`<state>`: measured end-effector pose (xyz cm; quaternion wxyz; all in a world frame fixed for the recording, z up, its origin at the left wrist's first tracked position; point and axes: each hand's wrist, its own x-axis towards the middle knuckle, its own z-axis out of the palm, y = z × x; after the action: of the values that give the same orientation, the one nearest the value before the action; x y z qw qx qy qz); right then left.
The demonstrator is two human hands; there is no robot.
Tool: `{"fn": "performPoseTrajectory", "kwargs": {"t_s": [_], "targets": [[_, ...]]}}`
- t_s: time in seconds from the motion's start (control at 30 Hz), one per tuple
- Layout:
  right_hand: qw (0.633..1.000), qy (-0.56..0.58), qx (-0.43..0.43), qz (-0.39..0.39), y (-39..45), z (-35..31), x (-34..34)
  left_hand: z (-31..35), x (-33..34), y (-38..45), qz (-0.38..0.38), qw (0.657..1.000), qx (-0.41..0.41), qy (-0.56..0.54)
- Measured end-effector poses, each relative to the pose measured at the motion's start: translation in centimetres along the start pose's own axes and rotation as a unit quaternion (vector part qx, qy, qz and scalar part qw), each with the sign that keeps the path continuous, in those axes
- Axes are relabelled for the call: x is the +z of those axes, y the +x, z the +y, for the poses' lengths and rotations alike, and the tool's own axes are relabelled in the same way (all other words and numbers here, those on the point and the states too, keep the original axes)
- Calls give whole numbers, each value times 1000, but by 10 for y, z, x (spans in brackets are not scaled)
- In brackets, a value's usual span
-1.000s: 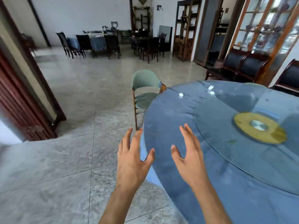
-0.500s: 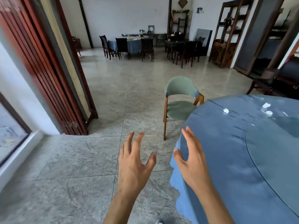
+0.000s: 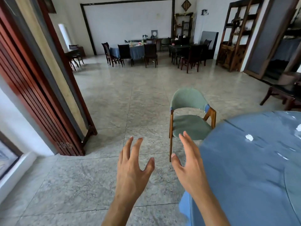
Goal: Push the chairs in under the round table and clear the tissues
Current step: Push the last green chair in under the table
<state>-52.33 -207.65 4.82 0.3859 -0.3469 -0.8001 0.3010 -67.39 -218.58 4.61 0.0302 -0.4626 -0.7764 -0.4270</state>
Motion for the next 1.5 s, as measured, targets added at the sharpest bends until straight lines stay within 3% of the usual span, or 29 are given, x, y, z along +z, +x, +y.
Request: {"fn": "performPoseTrajectory", "kwargs": {"t_s": [0.47,0.93,1.5], "targets": [[1000,-2,27,-10,183,81,55,-50,100,182,-13,1000,13,-10],[999,-25,40,-19,468,156,157,-140,203,470,-21,999,6,-26],[999,-39,27,-20,713,247,241,-209,310,711,-29,999,13,-32]]}}
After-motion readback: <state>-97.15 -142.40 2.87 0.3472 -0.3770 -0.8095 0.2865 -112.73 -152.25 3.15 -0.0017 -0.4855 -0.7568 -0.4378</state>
